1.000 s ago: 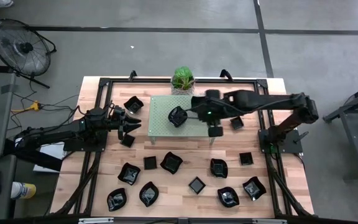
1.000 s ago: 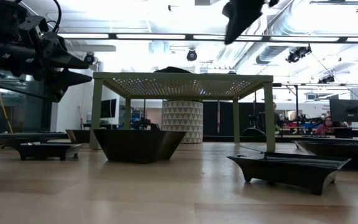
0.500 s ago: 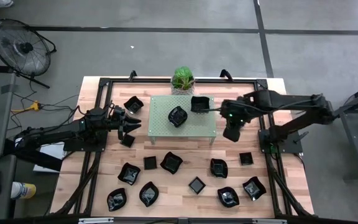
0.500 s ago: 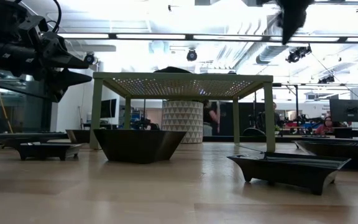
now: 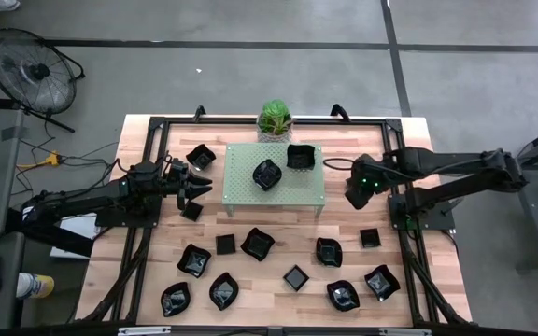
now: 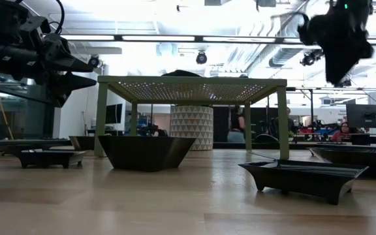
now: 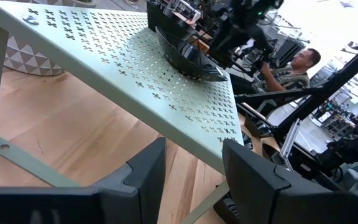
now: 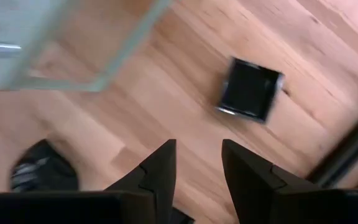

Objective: Pick & Place Mini shaped plates
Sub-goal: Put the black square plate on the shelf

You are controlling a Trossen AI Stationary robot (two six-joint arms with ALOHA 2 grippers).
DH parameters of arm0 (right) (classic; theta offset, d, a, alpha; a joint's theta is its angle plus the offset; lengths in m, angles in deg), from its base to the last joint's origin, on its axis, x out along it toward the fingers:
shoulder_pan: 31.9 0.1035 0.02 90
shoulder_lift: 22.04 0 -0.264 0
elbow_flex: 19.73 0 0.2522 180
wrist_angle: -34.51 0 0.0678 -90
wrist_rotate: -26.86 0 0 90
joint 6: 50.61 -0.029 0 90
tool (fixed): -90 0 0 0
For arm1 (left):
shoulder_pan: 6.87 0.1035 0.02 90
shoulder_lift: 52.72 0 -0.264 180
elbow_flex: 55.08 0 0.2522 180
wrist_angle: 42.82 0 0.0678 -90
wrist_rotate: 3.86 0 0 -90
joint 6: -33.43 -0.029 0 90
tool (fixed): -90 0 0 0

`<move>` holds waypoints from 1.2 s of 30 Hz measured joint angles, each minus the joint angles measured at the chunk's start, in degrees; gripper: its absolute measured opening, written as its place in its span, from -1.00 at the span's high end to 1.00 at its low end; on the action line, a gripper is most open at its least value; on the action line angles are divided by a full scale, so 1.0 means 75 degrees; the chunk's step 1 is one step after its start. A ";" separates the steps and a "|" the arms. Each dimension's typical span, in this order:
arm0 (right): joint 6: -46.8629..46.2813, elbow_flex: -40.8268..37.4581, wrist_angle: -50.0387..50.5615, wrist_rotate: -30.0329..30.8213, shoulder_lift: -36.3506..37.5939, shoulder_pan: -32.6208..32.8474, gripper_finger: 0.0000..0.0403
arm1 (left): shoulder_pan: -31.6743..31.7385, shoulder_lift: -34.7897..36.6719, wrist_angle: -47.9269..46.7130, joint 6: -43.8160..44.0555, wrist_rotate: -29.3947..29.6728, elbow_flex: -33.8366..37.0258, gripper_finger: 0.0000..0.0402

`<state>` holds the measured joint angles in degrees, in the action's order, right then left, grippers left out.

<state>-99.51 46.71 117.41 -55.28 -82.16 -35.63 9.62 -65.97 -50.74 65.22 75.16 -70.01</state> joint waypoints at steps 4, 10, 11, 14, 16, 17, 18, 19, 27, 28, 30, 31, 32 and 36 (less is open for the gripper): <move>-0.0109 -0.0590 -0.0129 -0.0172 0.0030 -0.0357 0.39 | 0.0000 0.0002 0.0000 0.0001 0.0003 0.0001 0.22; 0.0006 -0.1209 -0.1257 -0.0697 -0.0125 -0.0640 0.39 | 0.0000 0.0001 0.0000 0.0001 0.0006 0.0002 0.22; 0.0141 -0.1280 -0.1448 -0.0790 -0.0226 -0.0658 0.39 | 0.0000 0.0000 0.0000 0.0001 0.0006 0.0001 0.22; 0.0514 -0.1360 -0.1919 -0.0882 -0.0721 -0.0721 0.39 | 0.0000 -0.0001 0.0000 0.0000 0.0012 0.0003 0.22; 0.0561 -0.1315 -0.1969 -0.0808 -0.1172 -0.0836 0.39 | 0.0000 0.0002 0.0000 0.0003 0.0032 0.0002 0.22; 0.0545 -0.1274 -0.1944 -0.0724 -0.1392 -0.0899 0.39 | 0.0000 0.0002 0.0000 0.0000 0.0032 0.0003 0.22; 0.0523 -0.1215 -0.1942 -0.0637 -0.1629 -0.0969 0.39 | 0.0000 -0.0001 0.0000 0.0000 0.0032 0.0003 0.22; 0.0521 -0.1150 -0.1942 -0.0577 -0.1855 -0.1029 0.39 | 0.0000 0.0000 0.0000 0.0003 0.0032 0.0002 0.22; 0.0520 -0.0823 -0.1955 -0.0121 -0.3291 -0.1365 0.39 | 0.0000 0.0000 0.0000 0.0000 0.0029 0.0003 0.22; 0.0479 -0.0821 -0.1969 -0.0020 -0.3384 -0.1386 0.39 | 0.0000 0.0001 0.0000 0.0001 0.0027 0.0001 0.22; 0.0338 -0.0821 -0.1991 0.0092 -0.3446 -0.1411 0.39 | 0.0000 -0.0001 0.0000 0.0001 0.0026 0.0001 0.22; 0.0348 -0.0821 -0.2030 0.0094 -0.3440 -0.1411 0.39 | 0.0000 0.0001 0.0000 0.0000 0.0026 0.0000 0.22; 0.0357 -0.0821 -0.2083 0.0077 -0.3418 -0.1408 0.39 | 0.0000 0.0001 0.0000 0.0000 0.0026 0.0000 0.22; 0.0332 -0.0818 -0.2113 -0.0204 -0.3173 -0.1402 0.39 | 0.0000 0.0001 0.0001 0.0001 0.0023 0.0001 0.22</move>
<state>-97.02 40.58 101.56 -56.81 -105.96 -46.14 9.62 -65.97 -50.73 65.23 75.34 -70.00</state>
